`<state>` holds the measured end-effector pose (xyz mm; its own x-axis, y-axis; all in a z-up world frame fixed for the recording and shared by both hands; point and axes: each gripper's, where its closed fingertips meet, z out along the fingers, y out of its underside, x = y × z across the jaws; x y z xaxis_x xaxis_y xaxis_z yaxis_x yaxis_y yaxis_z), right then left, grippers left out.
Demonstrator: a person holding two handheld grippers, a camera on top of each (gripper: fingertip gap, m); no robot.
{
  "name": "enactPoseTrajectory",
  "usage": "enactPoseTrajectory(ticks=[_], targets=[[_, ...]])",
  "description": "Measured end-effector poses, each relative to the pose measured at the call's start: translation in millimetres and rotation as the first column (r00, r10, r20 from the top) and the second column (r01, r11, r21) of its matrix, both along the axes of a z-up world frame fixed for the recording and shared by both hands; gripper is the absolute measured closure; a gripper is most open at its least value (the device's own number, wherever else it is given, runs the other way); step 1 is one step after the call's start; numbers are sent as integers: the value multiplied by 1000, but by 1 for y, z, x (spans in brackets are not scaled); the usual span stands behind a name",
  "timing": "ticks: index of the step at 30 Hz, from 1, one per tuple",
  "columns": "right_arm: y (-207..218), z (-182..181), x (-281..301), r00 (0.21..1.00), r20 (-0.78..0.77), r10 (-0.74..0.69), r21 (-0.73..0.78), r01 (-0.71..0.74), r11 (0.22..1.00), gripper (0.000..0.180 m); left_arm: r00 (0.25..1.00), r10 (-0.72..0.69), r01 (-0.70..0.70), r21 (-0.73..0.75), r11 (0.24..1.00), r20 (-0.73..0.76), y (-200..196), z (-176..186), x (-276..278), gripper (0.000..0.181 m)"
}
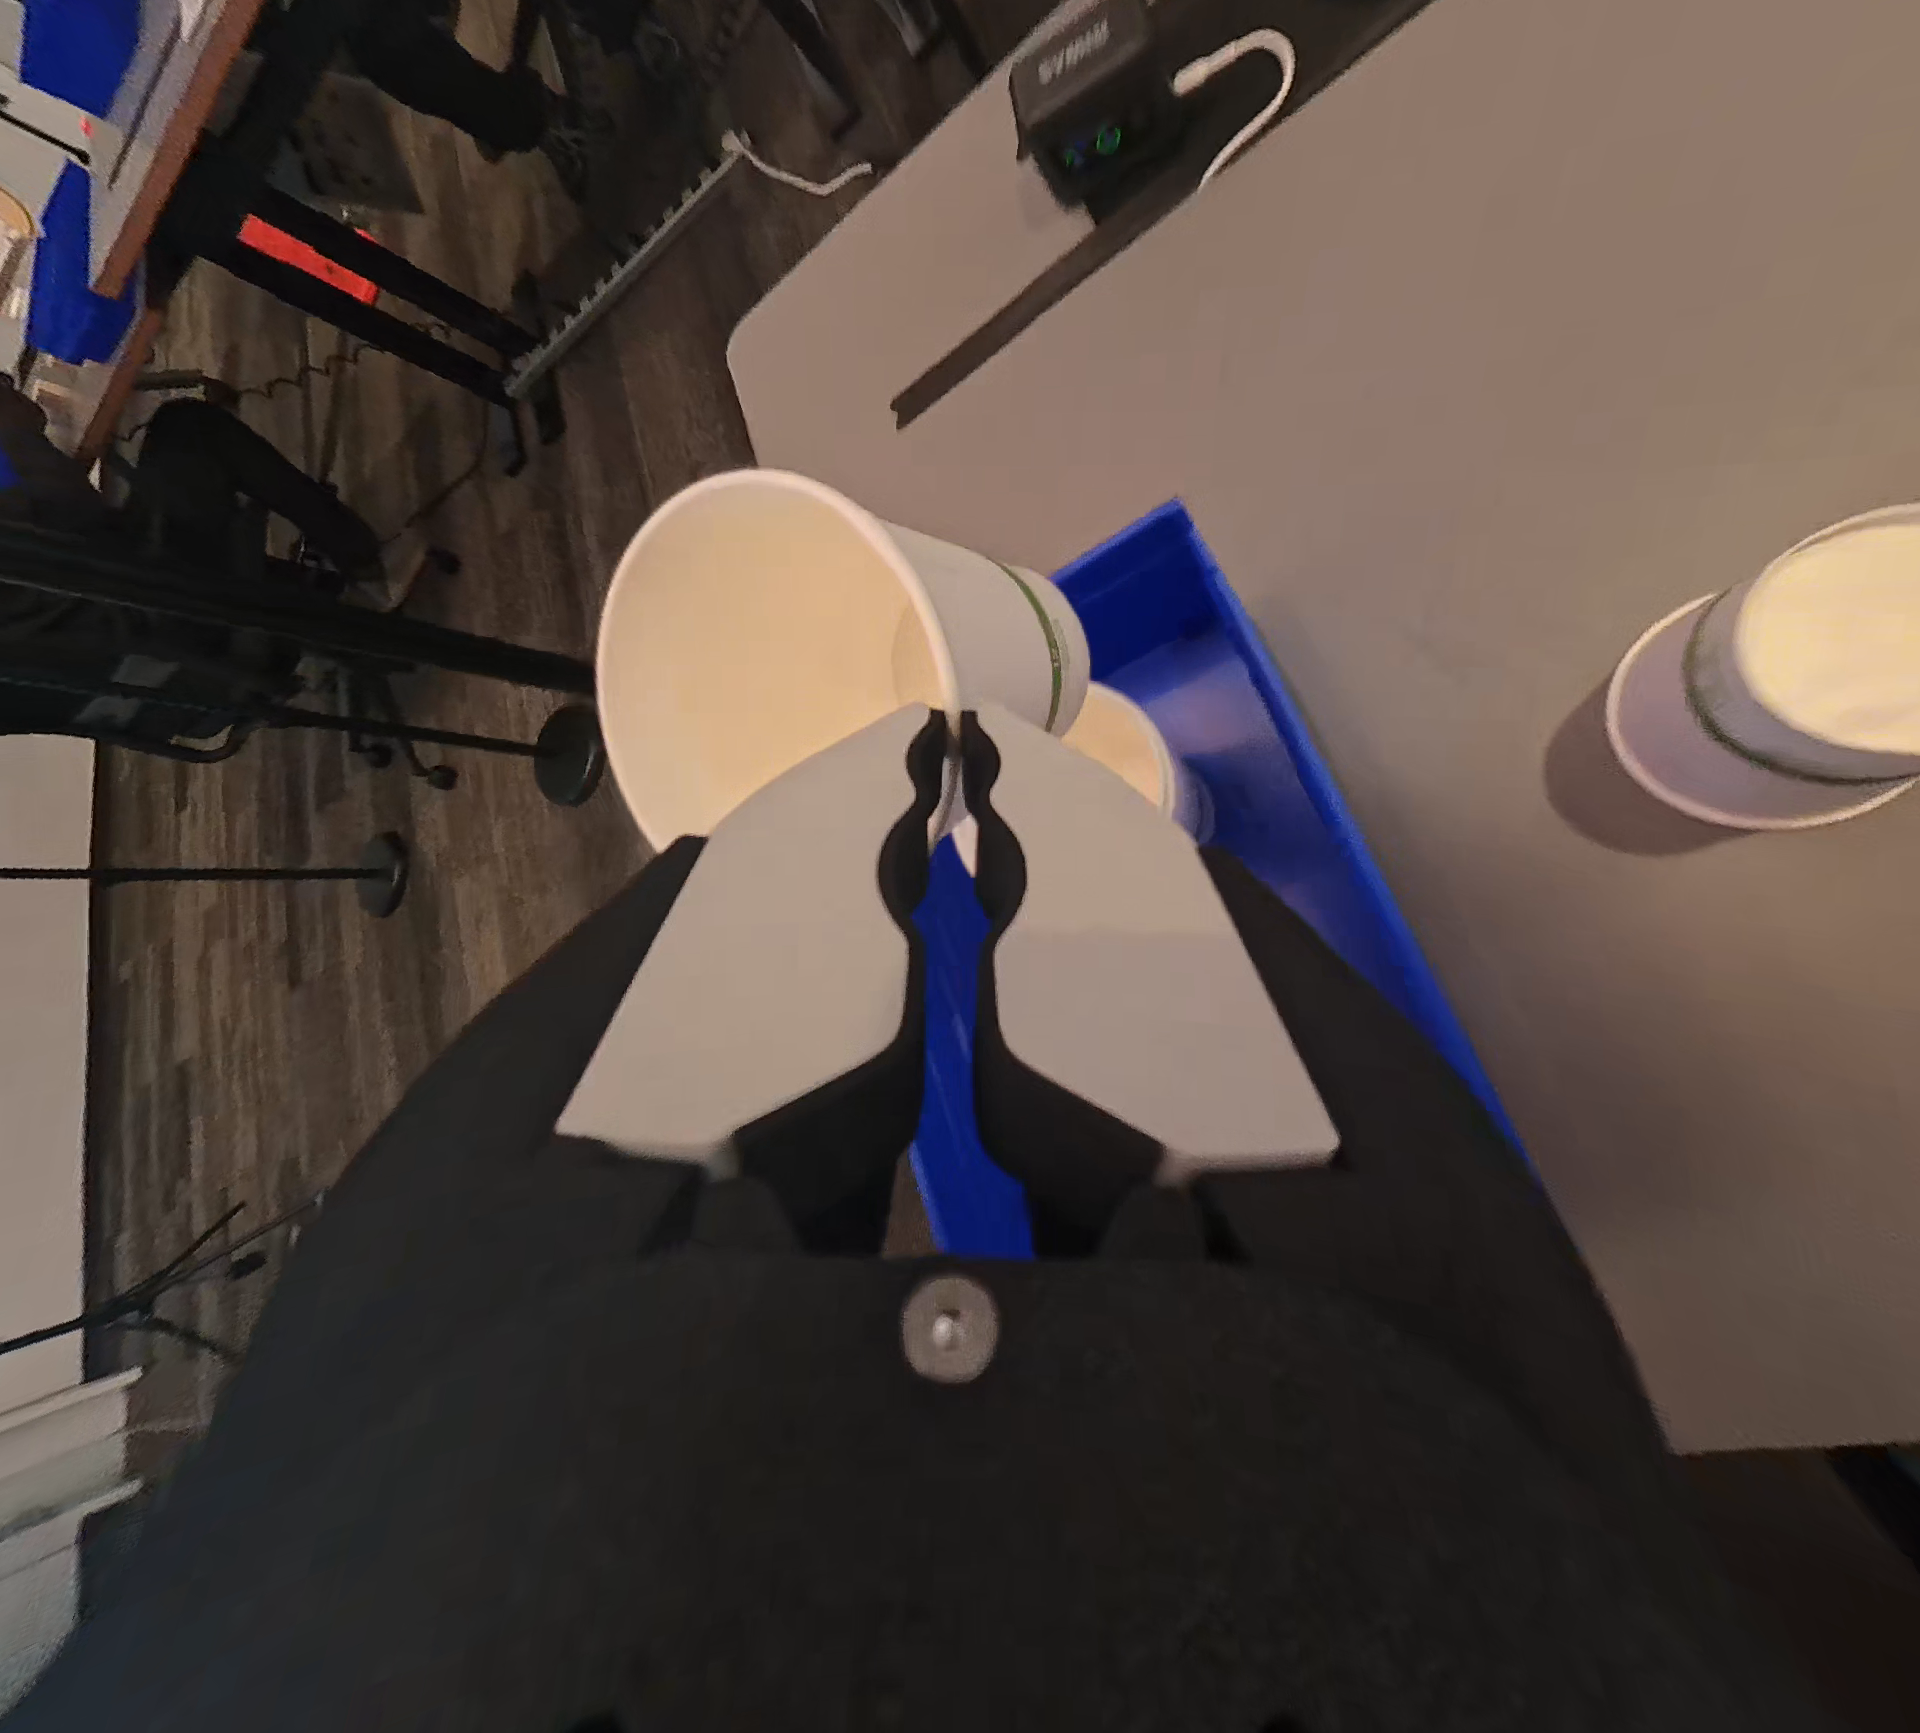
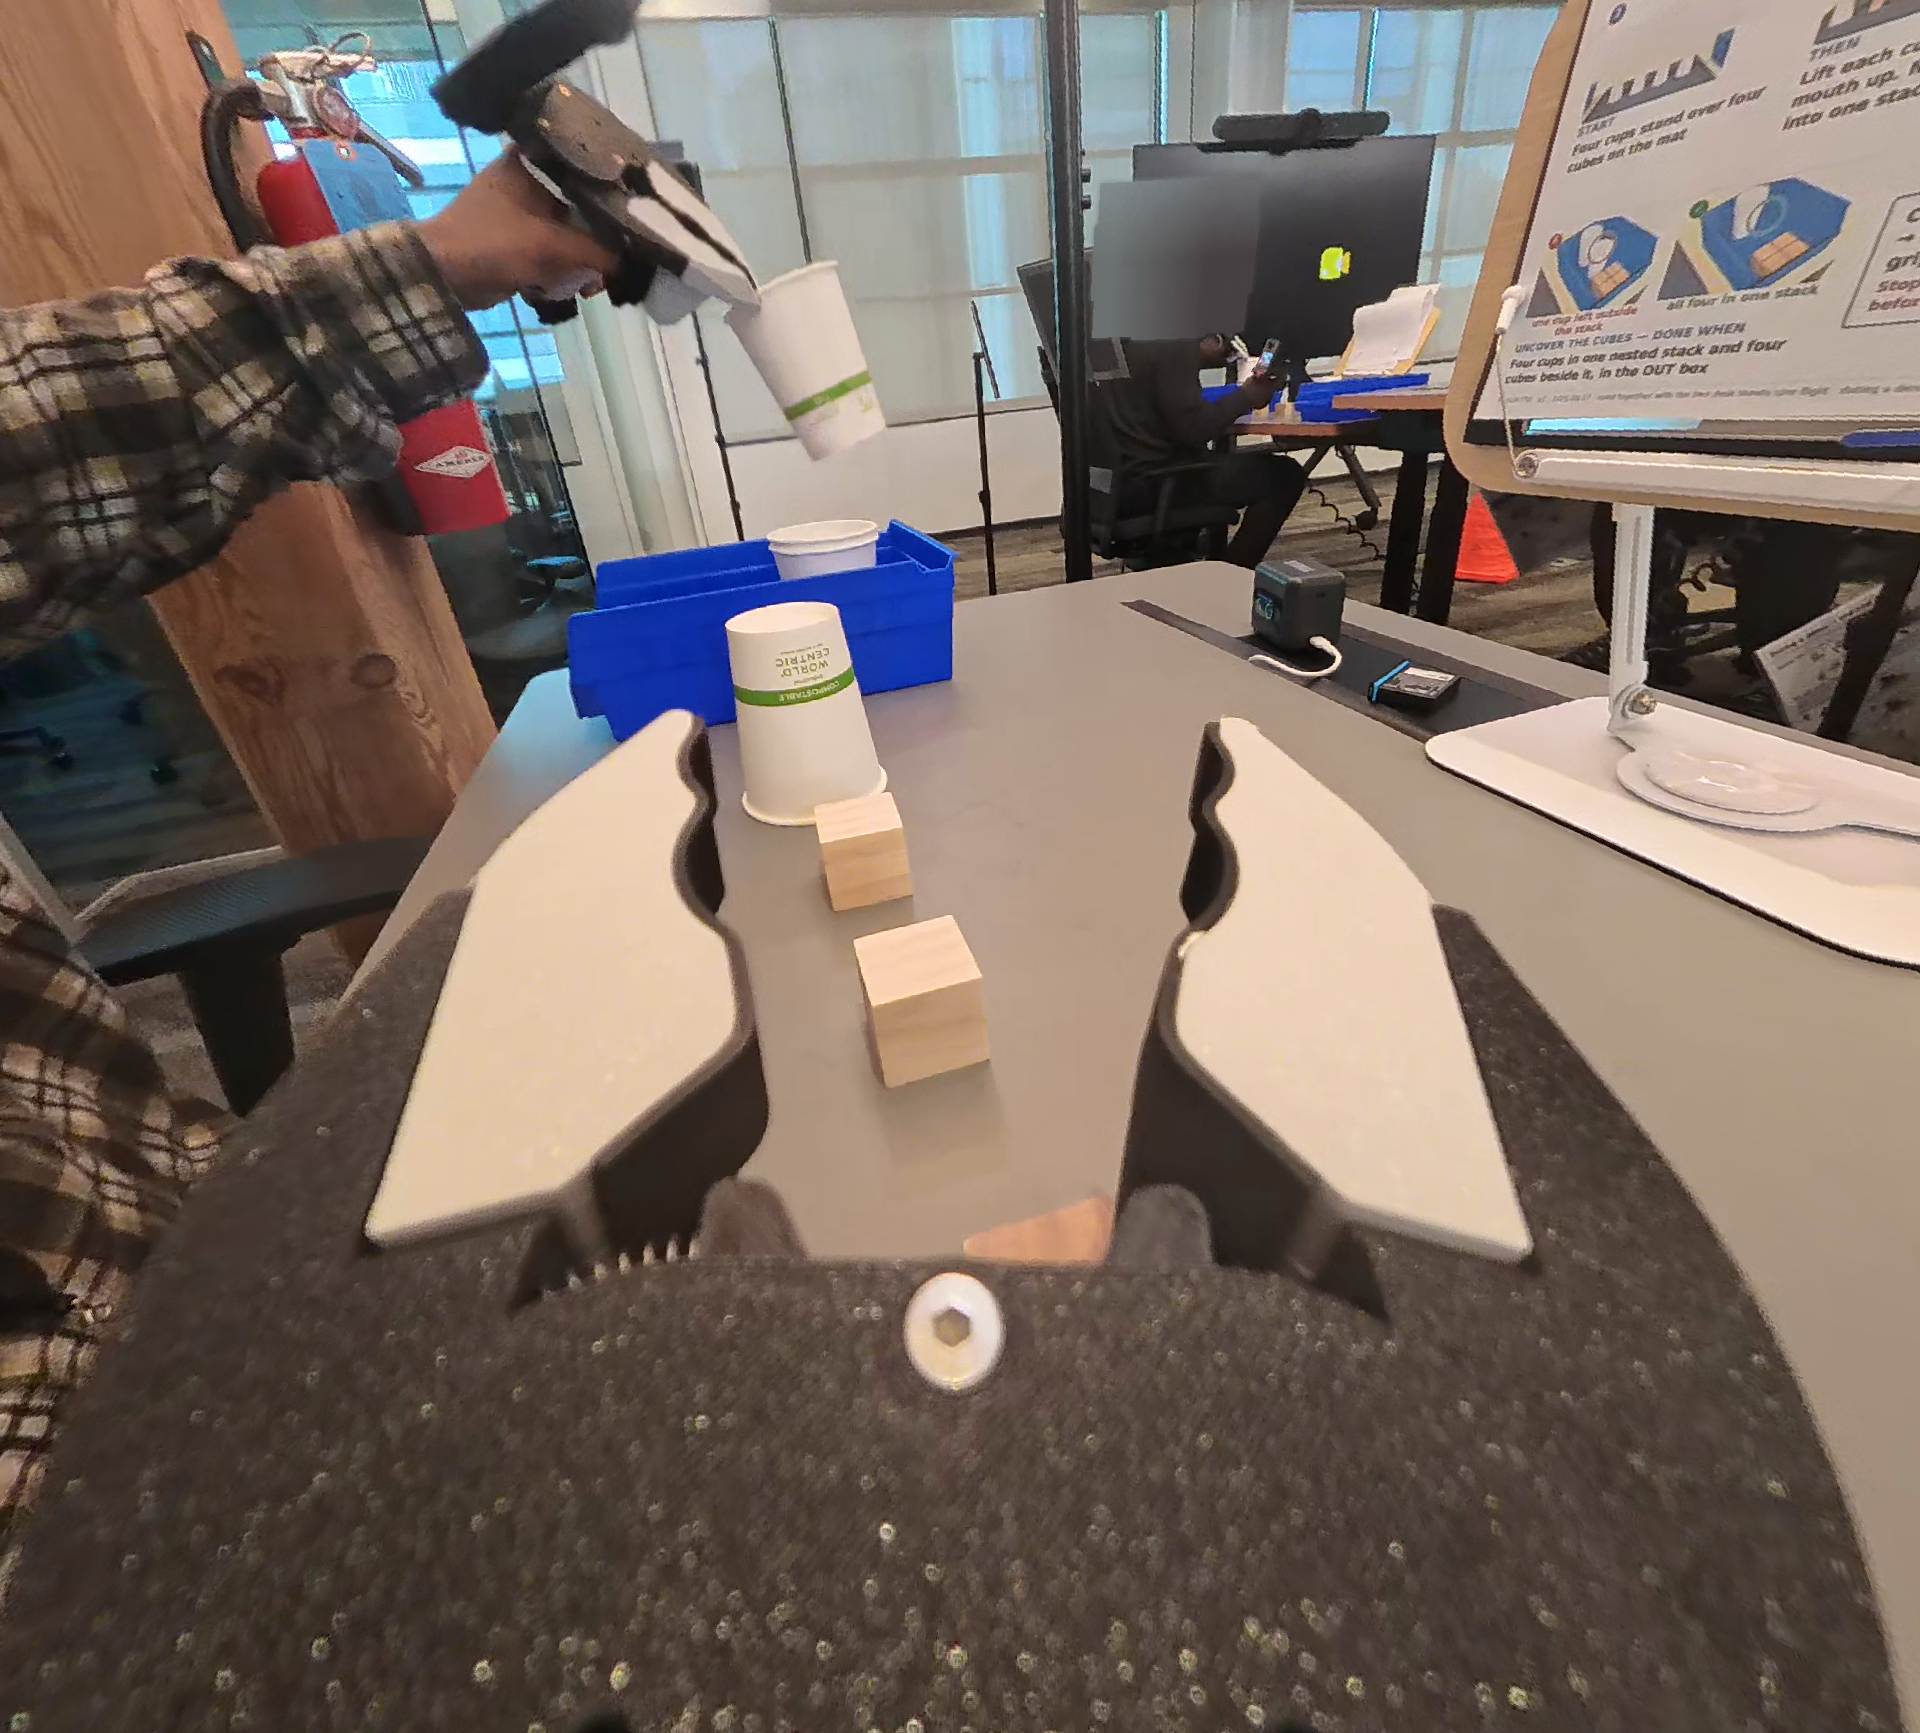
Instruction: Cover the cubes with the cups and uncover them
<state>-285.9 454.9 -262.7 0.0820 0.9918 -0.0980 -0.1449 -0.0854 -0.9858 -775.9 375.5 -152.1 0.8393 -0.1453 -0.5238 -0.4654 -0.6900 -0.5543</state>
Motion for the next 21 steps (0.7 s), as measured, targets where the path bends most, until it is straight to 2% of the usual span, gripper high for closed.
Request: enactPoseTrajectory(ticks=[1, 6, 10, 17, 21], targets=[[0, 0, 0, 1000, -2, -3, 0, 3, 1000, 92, 1000, -19, 19, 27, 999, 13, 1, 7, 9, 178], [4, -3, 3, 999, -15, -49, -23, 48, 999, 88, 977, -178, 157, 167, 973, 120, 8, 35, 77, 179], [-11, 8, 10, 994, -81, -68, -48, 64, 997, 84, 914, -346, 285, 273, 919, 211, 15, 44, 152, 179], [-46, 20, 16, 984, -144, -107, -61, 99, 993, 65, 734, -579, 446, 391, 805, 356, 30, 30, 288, 179], [-57, 21, 11, 975, -189, -113, -118, 91, 989, 56, 566, -690, 501, 475, 723, 451, 26, 24, 358, 179]])
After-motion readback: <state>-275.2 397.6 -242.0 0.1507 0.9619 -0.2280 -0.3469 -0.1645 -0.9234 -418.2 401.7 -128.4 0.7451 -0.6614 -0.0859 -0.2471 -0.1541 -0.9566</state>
